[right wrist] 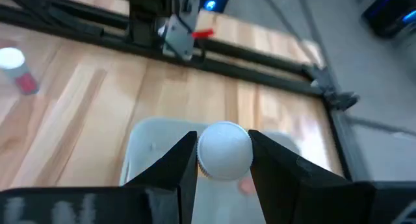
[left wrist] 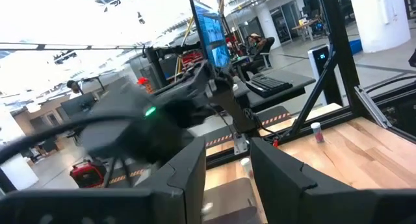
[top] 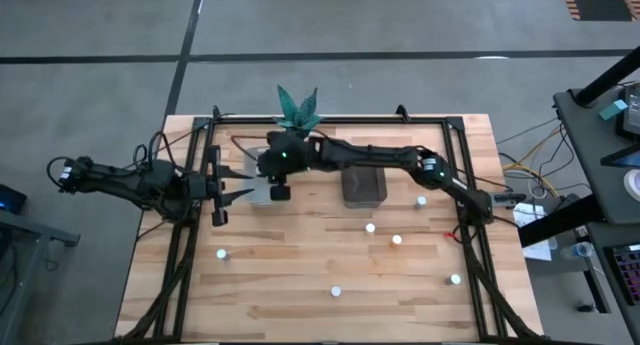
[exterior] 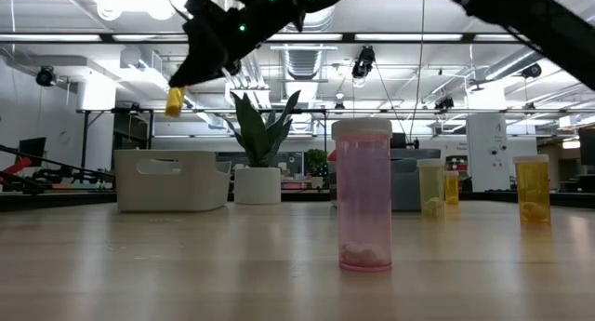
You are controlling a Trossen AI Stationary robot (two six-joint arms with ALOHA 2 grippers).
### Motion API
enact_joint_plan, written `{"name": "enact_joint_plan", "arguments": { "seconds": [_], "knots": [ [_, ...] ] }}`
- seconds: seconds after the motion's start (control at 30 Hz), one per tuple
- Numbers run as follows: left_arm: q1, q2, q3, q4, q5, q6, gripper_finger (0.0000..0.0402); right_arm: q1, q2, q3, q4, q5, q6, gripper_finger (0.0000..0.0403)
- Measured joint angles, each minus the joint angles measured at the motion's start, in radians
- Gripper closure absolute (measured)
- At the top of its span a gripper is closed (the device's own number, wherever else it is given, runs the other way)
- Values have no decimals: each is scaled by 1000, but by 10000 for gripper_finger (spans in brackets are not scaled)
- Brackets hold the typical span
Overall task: Pick and place medicine bottles into bin by pill shape (circle, oval)
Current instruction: Put the bottom left orange tablet bottle into the gray bin
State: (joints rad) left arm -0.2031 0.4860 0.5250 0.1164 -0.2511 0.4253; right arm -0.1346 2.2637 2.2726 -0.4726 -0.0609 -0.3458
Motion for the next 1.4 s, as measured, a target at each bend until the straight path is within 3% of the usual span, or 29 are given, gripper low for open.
{"name": "enact_joint_plan", "arguments": {
  "seconds": [0.17, 0.53, 1.4],
  "knots": [
    [0, -51, -25, 0, 0, -2, 295, -49, 56, 74, -79, -96, 31, 286],
    [0, -141, -44, 7, 1, -29, 295, -95, 64, 45, -70, -97, 33, 284],
    [0, -155, -57, 0, 5, -26, 295, -58, 64, -84, 33, -96, 41, 284]
  ]
}}
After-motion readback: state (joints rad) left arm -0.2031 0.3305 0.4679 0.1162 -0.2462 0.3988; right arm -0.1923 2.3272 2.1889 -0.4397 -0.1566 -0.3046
